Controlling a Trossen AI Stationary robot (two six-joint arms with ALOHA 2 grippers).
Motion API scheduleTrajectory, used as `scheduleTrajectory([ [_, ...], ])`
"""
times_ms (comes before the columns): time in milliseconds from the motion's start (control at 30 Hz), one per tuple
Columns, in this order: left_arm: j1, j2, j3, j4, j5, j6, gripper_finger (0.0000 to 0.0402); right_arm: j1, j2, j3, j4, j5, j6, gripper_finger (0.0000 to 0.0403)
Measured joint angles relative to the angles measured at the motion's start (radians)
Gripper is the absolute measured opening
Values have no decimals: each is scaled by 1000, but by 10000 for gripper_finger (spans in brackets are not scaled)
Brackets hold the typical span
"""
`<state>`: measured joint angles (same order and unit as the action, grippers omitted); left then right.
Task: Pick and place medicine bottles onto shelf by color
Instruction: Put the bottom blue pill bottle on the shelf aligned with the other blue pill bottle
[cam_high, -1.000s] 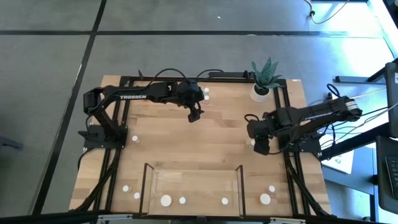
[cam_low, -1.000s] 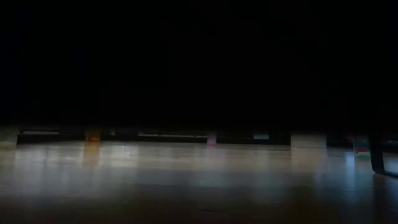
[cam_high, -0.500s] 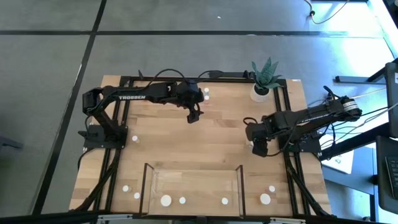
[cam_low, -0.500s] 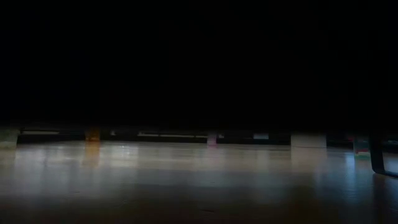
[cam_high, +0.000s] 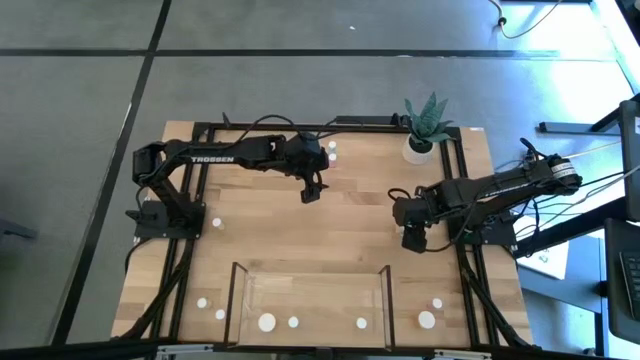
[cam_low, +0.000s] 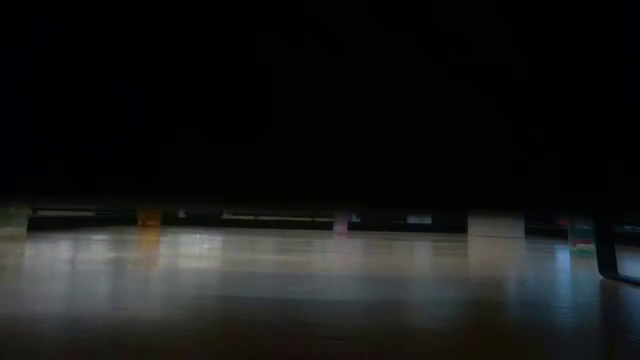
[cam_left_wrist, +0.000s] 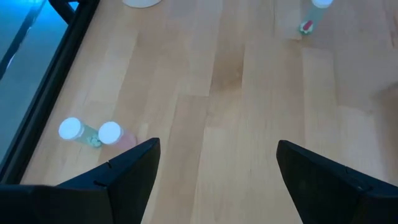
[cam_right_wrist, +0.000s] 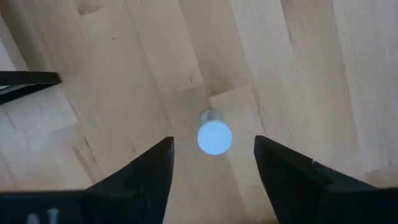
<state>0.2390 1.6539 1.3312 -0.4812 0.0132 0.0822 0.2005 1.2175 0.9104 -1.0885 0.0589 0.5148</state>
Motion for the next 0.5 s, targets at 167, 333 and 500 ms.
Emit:
scheduleTrajectory([
  [167,0,0,0,0,0,0,316,0,0,0,0,0,3,261],
  [333,-4,0,0,0,0,0,316,0,0,-8,8,0,-52,267],
  [500,-20,0,0,-1,-1,0,316,0,1,-66,39,-7,-104,267],
])
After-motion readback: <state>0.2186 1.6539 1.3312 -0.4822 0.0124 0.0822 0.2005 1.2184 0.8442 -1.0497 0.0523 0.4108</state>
